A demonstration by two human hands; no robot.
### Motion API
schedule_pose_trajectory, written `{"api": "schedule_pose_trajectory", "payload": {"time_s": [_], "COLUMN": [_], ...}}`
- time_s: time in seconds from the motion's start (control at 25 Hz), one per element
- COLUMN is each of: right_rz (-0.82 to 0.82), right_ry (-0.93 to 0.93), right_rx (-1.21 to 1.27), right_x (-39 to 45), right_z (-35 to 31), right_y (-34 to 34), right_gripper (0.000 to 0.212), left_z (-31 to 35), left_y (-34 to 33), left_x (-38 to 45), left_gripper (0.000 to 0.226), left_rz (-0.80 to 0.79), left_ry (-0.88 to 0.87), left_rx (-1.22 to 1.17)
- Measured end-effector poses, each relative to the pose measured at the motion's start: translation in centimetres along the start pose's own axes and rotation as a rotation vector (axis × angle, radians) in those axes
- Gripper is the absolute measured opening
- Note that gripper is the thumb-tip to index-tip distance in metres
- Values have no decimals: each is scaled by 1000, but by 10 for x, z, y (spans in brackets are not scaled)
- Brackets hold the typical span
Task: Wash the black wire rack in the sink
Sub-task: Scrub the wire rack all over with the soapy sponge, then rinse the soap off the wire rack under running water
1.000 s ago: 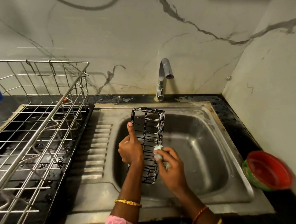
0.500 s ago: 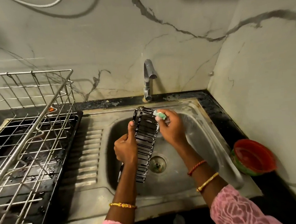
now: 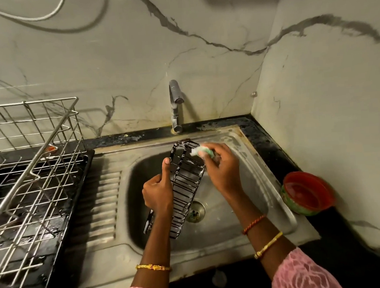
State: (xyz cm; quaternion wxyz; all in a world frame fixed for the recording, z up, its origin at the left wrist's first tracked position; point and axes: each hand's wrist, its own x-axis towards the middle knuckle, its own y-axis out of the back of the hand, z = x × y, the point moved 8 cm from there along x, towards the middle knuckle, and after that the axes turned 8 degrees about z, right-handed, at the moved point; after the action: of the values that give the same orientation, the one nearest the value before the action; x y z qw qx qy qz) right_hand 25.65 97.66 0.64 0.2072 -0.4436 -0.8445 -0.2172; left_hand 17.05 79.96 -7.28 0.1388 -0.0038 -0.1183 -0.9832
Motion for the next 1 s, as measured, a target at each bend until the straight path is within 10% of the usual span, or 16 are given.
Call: {"api": "schedule_pose_trajectory", "payload": {"time_s": [0.36, 0.56, 1.0], "right_rz": [-183, -132, 269], "right_ry": [60, -328, -537], "right_rx": [-146, -107, -478], "right_x": [11, -3, 22], "right_z": [-4, 65, 102], "right_y": [-6, 37, 200], "right_gripper": [14, 13, 11], "left_z": [7, 3, 16], "left_y": [3, -4, -76], "left_x": [-5, 5, -1], "left_gripper": [72, 71, 49], "left_rz": [120, 103, -411], "left_ry": [-10, 59, -86], "left_rx": [10, 69, 74]}}
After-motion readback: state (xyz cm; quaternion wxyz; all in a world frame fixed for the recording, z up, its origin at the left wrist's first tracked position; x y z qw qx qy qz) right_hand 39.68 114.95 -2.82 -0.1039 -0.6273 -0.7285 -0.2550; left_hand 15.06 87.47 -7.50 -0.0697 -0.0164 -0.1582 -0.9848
